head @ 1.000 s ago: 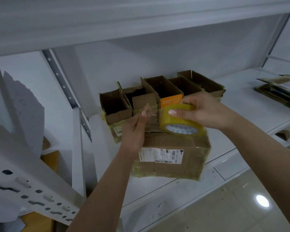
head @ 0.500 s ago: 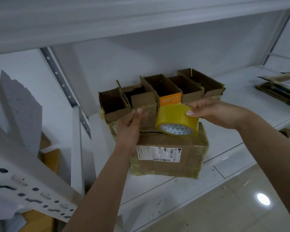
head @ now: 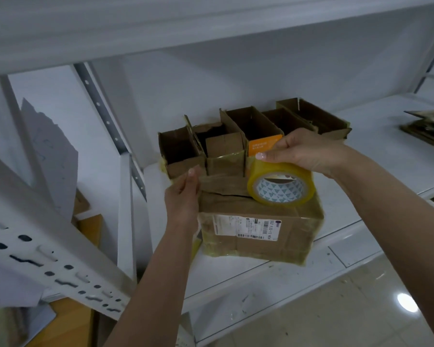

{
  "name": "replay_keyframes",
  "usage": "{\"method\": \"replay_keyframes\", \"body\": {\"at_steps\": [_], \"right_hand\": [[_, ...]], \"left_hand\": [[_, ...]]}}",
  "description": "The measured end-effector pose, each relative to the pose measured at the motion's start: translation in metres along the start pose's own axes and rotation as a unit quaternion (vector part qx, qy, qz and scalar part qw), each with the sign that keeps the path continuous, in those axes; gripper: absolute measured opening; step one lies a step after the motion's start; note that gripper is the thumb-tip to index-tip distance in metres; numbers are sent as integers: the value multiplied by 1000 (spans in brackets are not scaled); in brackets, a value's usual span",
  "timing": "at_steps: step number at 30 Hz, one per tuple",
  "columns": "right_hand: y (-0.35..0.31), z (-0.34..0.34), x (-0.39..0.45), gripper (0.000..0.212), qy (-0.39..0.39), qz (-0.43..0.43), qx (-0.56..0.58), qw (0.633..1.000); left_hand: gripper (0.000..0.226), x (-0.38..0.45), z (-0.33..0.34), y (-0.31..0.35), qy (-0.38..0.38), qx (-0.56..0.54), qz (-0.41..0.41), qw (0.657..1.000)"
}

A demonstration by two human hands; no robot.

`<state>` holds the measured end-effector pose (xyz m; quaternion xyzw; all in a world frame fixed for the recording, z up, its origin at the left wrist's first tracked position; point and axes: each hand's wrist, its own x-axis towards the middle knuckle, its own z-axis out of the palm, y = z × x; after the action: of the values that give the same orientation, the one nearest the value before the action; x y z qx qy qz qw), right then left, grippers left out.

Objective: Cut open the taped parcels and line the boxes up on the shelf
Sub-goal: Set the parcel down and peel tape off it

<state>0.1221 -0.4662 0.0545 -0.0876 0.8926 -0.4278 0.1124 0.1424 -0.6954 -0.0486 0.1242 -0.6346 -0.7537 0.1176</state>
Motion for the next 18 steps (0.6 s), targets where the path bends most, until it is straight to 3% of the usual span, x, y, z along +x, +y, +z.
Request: {"method": "replay_keyframes", "body": {"at_steps": [7,12,18], "right_hand": [[1,25,7,67,47,-42,4,998],[-4,36,12,62,73,-50,-9,996],[-2,40,15,55,94,-40,-5,995]], "left_hand": [[27,0,-9,-13,10,-143,-65,988],[27,6,-15,-20,19,-154,-96,983],[32,3,-11,-34,29,-59,-162,985]]}}
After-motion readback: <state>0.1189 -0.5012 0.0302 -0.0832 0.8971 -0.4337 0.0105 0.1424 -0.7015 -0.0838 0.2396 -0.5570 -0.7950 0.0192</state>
